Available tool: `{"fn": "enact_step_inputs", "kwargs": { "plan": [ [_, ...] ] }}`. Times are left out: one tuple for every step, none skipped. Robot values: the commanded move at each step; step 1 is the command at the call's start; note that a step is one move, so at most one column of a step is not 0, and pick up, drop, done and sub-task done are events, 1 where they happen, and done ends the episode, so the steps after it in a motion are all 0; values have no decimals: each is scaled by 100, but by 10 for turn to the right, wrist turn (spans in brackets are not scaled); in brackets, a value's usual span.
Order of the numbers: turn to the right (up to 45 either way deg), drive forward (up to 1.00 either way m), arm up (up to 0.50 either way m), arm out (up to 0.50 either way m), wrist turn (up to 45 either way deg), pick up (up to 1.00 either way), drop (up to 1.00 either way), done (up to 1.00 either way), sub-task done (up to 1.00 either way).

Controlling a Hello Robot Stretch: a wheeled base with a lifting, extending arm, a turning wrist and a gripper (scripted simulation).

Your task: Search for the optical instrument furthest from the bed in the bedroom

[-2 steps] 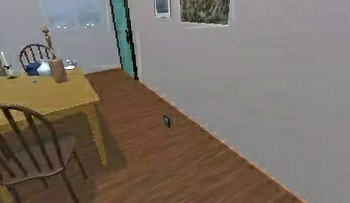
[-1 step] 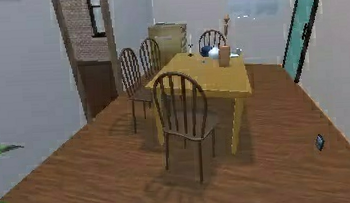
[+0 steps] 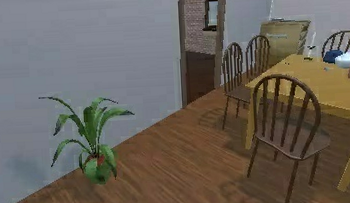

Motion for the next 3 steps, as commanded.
{"fn": "enact_step_inputs", "kwargs": {
  "plan": [
    [0,10,0,0,0,0,0,0,0],
    [-450,0,0,0,0,0,0,0,0],
    [-390,0,0,0,0,0,0,0,0]
  ]
}}
